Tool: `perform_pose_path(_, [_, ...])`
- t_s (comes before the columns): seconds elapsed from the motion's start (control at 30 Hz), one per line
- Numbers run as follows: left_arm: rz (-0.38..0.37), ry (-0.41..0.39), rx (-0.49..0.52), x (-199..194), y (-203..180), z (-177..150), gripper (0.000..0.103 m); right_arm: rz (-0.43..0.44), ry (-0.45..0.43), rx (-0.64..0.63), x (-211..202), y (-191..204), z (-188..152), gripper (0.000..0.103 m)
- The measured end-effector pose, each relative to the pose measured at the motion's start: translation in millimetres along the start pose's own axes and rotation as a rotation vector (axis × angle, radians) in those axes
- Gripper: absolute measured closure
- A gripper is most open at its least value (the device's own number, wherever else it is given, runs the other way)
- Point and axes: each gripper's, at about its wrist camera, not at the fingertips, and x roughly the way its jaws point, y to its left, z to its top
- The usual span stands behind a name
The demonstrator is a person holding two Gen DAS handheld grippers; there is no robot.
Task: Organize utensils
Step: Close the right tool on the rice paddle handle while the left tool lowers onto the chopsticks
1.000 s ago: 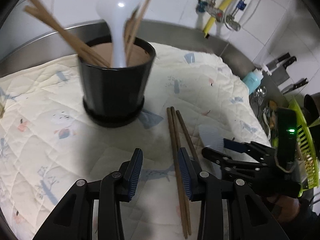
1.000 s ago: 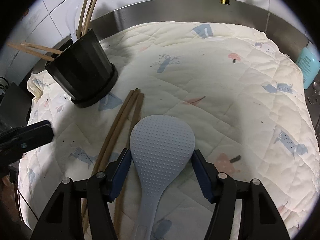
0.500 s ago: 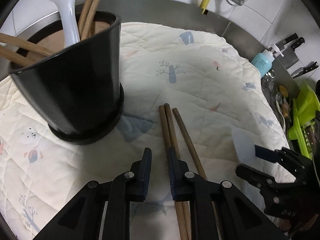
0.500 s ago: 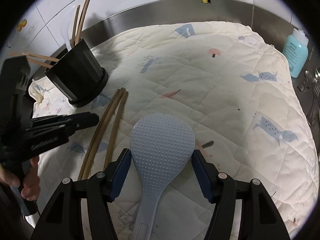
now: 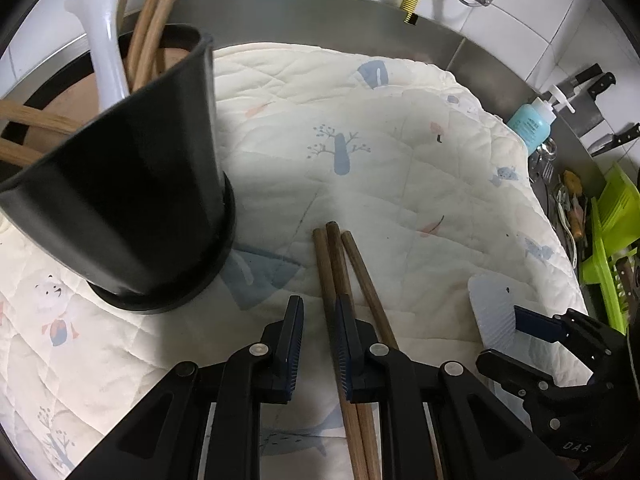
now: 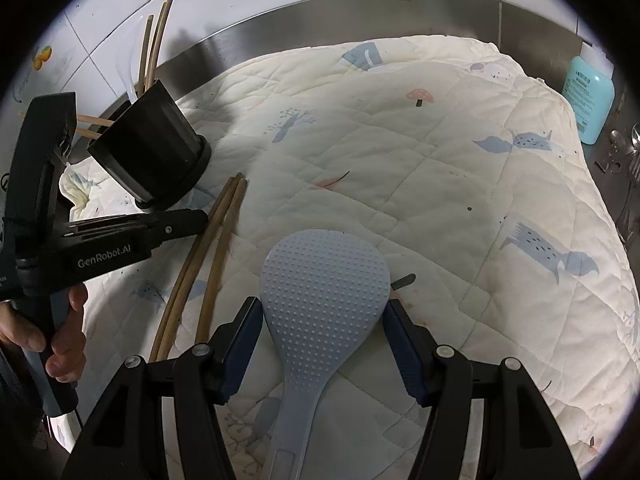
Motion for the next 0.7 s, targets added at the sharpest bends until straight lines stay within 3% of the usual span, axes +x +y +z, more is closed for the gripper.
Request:
perform_pose_path(0.27, [-0.001,0.001,0.026,2.3,-11.9,0.6,0.086,0.008,-0.001,-0.005,-0.5,-1.6,-0.5,0.034])
perform_pose_path(0.6, [-0.028,0.026,-0.031,6.9,7.1,6.6,0.085,0.012,-0.005,-0.002,-1.8,-2.1,-0.8,0.034])
perform_pose_path(0.7, [0.001,0.024,0.008,7.6,0.1,6.7,0.086,0.012,-0.005,0.001,-2.3,-1.9,-1.2,0.034])
